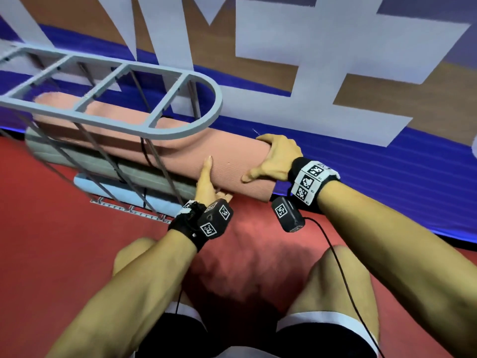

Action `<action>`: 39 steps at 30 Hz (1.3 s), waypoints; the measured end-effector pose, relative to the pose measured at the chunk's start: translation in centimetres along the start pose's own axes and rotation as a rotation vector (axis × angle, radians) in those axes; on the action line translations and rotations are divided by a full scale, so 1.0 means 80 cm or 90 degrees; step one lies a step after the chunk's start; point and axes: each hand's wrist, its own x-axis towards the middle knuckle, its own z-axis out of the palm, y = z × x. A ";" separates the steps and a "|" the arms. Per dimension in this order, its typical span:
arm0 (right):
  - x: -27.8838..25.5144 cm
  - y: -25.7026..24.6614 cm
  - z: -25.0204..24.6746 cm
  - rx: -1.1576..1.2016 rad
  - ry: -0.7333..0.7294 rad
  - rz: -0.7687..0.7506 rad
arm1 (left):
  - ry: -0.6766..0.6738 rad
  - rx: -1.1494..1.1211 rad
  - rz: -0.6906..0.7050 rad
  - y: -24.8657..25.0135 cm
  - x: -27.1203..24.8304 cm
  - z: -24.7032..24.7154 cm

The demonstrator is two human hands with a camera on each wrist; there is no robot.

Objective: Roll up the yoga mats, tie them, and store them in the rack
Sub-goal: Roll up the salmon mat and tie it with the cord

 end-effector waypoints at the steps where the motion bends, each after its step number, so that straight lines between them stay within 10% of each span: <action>1: 0.006 -0.009 0.005 0.013 0.001 0.000 | -0.003 0.003 0.011 0.008 -0.002 0.001; 6: 0.036 -0.046 0.043 0.102 0.005 0.006 | -0.024 0.048 0.026 0.030 0.003 -0.024; 12: 0.056 -0.079 0.077 0.196 0.000 -0.027 | -0.069 0.082 -0.167 0.045 0.003 -0.033; 19: 0.035 -0.018 0.092 0.352 0.074 -0.003 | -0.022 -0.005 -0.150 0.036 0.008 -0.021; 27: 0.032 -0.052 0.113 0.593 -0.099 0.018 | -0.019 -0.002 -0.024 0.053 0.000 -0.016; 39: 0.042 -0.072 0.131 0.512 -0.138 -0.004 | 0.008 0.086 0.017 0.076 -0.004 -0.035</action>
